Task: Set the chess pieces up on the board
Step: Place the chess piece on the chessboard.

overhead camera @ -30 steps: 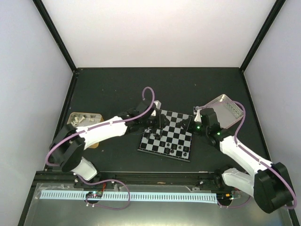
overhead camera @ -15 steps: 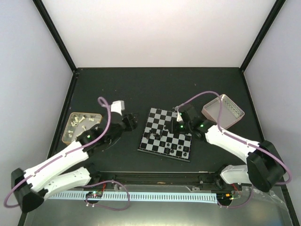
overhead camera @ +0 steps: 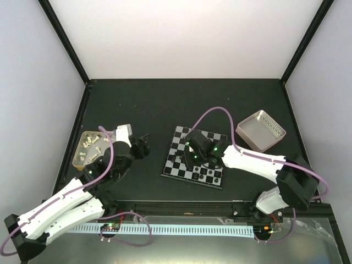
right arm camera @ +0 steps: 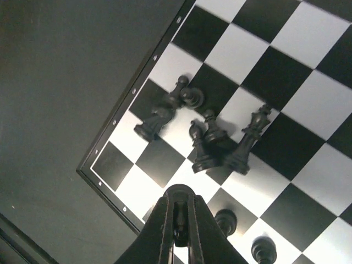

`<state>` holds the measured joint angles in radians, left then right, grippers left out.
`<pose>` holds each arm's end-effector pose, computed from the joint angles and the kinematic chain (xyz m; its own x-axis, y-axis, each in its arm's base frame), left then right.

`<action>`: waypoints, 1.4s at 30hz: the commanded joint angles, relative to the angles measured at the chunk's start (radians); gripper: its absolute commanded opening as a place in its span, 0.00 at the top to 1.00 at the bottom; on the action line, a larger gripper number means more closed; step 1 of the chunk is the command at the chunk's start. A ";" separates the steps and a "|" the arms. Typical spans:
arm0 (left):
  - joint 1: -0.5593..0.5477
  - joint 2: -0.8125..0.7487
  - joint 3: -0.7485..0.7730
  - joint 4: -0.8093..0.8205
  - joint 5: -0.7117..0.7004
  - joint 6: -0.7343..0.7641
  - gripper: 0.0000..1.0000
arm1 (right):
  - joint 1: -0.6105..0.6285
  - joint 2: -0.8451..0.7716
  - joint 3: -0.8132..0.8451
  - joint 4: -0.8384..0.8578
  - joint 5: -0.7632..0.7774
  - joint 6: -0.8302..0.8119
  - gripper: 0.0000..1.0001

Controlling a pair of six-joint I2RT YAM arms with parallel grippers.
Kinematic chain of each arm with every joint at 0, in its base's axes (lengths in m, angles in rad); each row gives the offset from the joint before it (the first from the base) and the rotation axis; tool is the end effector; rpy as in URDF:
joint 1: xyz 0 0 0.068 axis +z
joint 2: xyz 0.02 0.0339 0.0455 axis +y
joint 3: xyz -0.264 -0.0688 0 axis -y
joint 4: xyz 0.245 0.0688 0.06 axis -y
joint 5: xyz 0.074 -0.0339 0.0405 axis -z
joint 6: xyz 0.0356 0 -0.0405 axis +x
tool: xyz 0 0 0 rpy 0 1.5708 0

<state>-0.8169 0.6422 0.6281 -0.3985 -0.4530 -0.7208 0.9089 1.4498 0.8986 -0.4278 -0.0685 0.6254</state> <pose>0.1151 -0.0998 0.2857 -0.4577 -0.3795 -0.8041 0.1051 0.8749 -0.4728 0.1759 0.2298 0.2075 -0.8880 -0.1894 -0.4190 -0.3584 0.8560 0.3726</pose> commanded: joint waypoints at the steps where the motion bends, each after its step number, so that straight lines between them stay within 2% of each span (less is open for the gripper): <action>1: 0.008 -0.006 -0.004 -0.030 -0.032 0.013 0.25 | 0.074 0.030 0.053 -0.121 0.137 -0.034 0.99; 9: 0.008 -0.010 -0.005 -0.036 -0.055 0.020 0.25 | 0.175 0.092 0.083 -0.193 0.219 -0.011 0.99; 18: 0.008 -0.022 -0.011 -0.052 -0.063 0.013 0.25 | 0.221 0.128 0.109 -0.232 0.240 -0.007 0.99; 25: 0.007 -0.023 -0.016 -0.047 -0.061 0.006 0.24 | 0.220 -0.050 0.062 -0.273 0.252 0.021 0.99; 30: 0.009 -0.018 -0.029 -0.018 -0.058 0.000 0.24 | 0.220 -0.185 -0.023 -0.391 0.319 0.119 0.99; 35: 0.009 -0.008 -0.047 0.012 -0.053 -0.021 0.25 | 0.220 -0.286 -0.123 -0.464 0.310 0.192 0.99; 42: 0.009 0.014 -0.039 0.004 -0.032 -0.024 0.24 | 0.220 -0.279 -0.193 -0.418 0.297 0.194 0.99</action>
<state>-0.8127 0.6491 0.5835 -0.4160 -0.4927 -0.7345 1.1255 1.1599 0.7132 -0.8684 0.2081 0.7967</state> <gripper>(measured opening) 0.756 0.052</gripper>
